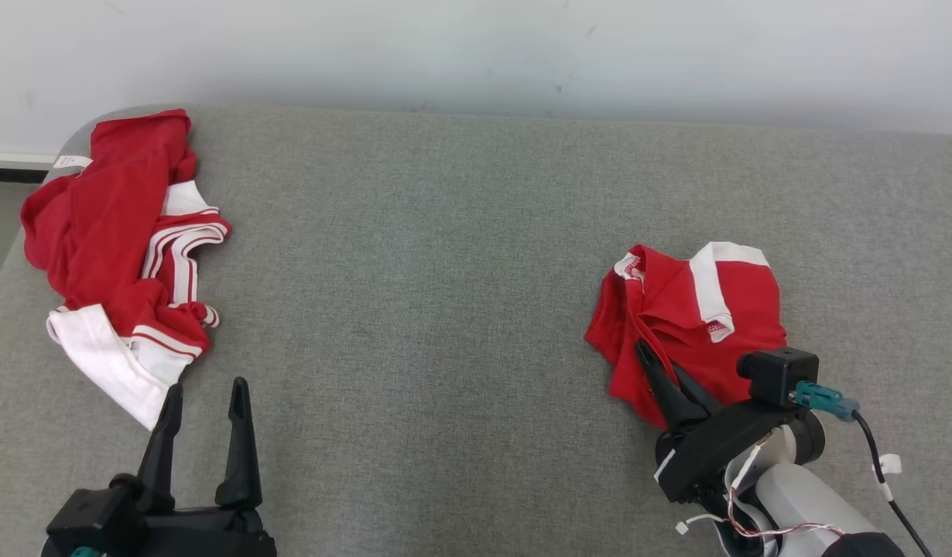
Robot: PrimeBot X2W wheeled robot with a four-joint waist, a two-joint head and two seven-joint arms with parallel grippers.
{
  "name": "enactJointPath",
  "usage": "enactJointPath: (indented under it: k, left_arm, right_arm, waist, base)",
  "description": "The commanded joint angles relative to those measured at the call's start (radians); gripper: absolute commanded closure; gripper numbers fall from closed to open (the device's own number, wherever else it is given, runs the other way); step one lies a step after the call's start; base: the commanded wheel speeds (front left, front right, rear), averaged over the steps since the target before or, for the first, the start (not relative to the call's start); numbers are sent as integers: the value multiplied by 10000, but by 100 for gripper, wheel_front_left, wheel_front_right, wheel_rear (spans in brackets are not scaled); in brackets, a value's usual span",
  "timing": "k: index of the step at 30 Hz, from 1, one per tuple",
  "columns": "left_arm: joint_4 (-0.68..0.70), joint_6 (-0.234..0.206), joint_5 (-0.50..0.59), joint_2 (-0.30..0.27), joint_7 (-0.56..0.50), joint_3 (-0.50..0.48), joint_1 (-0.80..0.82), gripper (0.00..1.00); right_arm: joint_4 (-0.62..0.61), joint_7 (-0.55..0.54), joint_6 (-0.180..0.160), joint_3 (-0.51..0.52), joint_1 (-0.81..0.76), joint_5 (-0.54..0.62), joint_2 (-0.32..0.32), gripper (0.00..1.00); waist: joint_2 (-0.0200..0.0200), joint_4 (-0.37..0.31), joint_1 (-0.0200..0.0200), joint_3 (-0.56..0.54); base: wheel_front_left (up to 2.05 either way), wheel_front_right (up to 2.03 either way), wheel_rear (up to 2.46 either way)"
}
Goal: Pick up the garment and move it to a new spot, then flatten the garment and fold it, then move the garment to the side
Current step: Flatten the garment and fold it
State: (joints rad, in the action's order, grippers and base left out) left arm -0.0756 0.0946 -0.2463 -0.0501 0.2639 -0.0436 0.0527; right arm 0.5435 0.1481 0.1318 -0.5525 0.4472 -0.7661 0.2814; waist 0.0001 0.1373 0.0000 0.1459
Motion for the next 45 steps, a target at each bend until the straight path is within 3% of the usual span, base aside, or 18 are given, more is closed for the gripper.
enactJointPath:
  k: [1,8,19,20,21,22,23,27,28,32,45]
  left_arm:
    - [-25,0,-29,-4,7,-29,49,0]
    - [-74,15,64,-4,7,-118,29,0]
    - [-15,72,155,-4,7,-111,-82,0]
    - [-10,77,161,-4,7,-98,-84,0]
    - [-7,84,164,-4,7,-80,-81,0]
    - [-2,74,163,-4,7,-65,-71,0]
    - [1,76,167,-5,7,-45,-52,0]
    - [-24,107,200,-7,7,13,114,0]
    - [-70,181,237,-4,7,118,268,0]
    - [-111,157,162,-4,7,266,441,0]
    - [-126,113,62,-4,7,391,690,0]
  right_arm:
    - [-11,84,-23,12,-80,-13,-72,0]
    - [-519,836,-25,299,-210,-249,194,0]
    - [-688,1170,-25,2613,-1227,364,763,0]
    - [-554,1162,-25,2795,-1283,441,734,4]
    - [-428,1159,-23,2955,-1273,507,708,53]
    - [-272,1160,-23,3054,-1251,601,704,91]
    - [-95,1159,-25,3122,-1192,683,710,100]
    - [661,1161,-23,3247,-763,1065,645,100]
    - [2030,1162,-25,3066,54,1600,483,100]
    - [3530,1161,-25,2786,914,1824,202,100]
    - [4291,1163,-25,2527,2381,2062,-316,100]
  waist:
    - [-1,-18,0,3]
    - [-1,-210,0,-113]
    - [-1,-380,0,-268]
    - [-1,-374,0,-259]
    - [-1,-364,0,-244]
    - [-1,-352,0,-225]
    - [-1,-331,0,-195]
    - [-1,-206,0,-89]
    - [-1,91,0,80]
    - [-1,483,0,305]
    - [-1,1056,0,683]
  base:
    - [0,0,0]
    - [0,0,0]
    - [0,0,0]
    - [0,0,0]
    - [0,0,0]
    - [0,0,0]
    - [0,0,0]
    - [0,0,0]
    - [0,0,0]
    - [0,0,0]
    - [0,0,0]
